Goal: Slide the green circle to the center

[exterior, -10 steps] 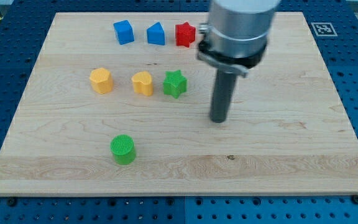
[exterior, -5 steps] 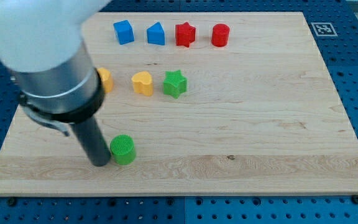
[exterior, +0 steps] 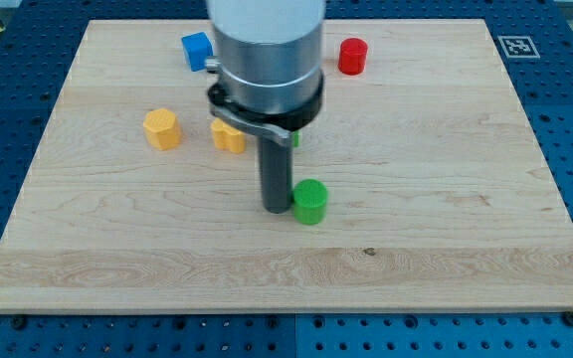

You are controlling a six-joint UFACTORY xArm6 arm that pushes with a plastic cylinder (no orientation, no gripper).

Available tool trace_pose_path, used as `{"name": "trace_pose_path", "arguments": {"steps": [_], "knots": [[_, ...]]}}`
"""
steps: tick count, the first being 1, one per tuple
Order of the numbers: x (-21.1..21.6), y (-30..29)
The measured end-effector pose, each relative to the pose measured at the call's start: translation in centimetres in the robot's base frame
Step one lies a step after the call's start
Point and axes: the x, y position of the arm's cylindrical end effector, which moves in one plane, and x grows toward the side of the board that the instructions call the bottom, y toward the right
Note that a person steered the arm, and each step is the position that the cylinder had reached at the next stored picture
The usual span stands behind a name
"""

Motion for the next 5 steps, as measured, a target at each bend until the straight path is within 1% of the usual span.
{"name": "trace_pose_path", "arguments": {"steps": [1, 2, 3, 5], "knots": [[1.0, 3.4], [3.0, 5.5], [3.7, 9.3], [3.0, 16.0]]}}
